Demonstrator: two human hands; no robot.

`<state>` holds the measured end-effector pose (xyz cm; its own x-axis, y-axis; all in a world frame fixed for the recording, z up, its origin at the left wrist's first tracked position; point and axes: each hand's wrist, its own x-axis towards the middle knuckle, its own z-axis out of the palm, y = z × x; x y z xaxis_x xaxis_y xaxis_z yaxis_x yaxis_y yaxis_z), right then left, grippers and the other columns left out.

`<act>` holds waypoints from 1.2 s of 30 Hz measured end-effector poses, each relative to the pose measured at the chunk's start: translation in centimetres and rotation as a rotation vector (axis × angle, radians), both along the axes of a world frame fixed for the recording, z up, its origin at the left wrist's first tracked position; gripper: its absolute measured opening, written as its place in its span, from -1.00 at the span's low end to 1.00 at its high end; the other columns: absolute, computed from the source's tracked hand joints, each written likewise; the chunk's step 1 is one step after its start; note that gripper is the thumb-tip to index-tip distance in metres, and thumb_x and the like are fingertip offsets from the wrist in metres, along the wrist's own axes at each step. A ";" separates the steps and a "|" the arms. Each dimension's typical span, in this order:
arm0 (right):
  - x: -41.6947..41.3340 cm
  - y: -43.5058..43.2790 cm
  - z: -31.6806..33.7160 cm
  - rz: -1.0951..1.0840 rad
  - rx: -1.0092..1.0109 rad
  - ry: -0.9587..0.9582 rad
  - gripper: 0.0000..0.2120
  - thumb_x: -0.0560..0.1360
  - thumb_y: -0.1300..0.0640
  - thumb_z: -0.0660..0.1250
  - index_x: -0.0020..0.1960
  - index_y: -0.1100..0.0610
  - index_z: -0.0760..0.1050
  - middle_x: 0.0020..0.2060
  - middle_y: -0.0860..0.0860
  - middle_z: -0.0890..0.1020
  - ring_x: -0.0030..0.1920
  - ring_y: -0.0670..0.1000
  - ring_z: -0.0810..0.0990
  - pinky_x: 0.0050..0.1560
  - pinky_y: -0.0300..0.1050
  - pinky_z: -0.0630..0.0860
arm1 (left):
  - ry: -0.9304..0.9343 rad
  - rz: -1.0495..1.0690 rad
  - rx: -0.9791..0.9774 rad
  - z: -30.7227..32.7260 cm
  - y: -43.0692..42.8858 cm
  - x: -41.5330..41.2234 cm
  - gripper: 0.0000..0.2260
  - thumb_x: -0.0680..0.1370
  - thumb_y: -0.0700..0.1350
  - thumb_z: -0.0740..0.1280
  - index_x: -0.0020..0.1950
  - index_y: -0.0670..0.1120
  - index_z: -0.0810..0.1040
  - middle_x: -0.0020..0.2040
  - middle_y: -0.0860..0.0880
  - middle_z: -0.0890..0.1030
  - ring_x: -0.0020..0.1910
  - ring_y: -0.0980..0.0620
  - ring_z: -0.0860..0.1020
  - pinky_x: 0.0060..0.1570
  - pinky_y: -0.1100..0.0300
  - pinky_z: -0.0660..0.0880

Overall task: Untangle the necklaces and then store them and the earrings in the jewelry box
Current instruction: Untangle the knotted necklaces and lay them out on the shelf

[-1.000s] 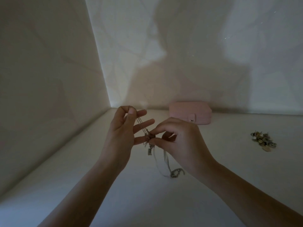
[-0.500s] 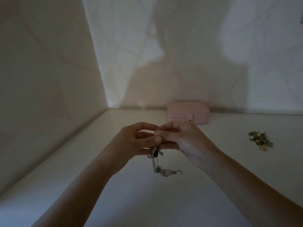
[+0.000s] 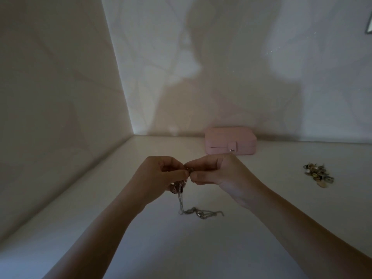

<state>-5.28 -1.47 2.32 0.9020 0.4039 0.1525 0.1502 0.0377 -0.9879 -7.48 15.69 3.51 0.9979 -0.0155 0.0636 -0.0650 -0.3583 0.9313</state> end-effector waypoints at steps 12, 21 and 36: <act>0.3 0.1 -0.1 -0.025 0.088 0.096 -0.95 0.47 0.26 0.38 -0.17 0.23 0.57 -0.29 0.06 0.64 -0.24 -0.05 0.62 -0.14 -0.26 0.57 | -0.018 -0.112 -0.299 0.2 0.2 0.0 -0.89 0.38 -0.10 0.36 -0.19 -0.14 0.56 -0.12 -0.09 0.66 -0.11 0.05 0.60 0.06 0.12 0.48; 0.7 0.6 0.0 0.020 0.583 0.562 -0.84 0.25 0.26 0.37 -0.17 0.26 0.52 -0.30 0.13 0.62 -0.29 0.05 0.61 -0.22 -0.14 0.59 | 0.003 -0.138 -0.348 -0.4 -0.4 0.2 -0.93 0.46 -0.15 0.31 -0.19 -0.13 0.52 -0.15 -0.08 0.62 -0.09 0.03 0.57 0.11 0.07 0.45; 0.4 0.1 0.1 0.104 0.312 0.292 -0.92 0.30 0.13 0.43 -0.34 0.12 0.62 -0.51 0.01 0.40 -0.35 0.00 0.50 -0.04 -0.10 0.47 | -0.018 -0.055 -0.900 0.4 -0.6 0.5 -0.92 0.48 -0.16 0.26 -0.20 -0.07 0.39 -0.52 0.06 0.28 -0.56 0.14 0.31 -0.50 0.30 0.45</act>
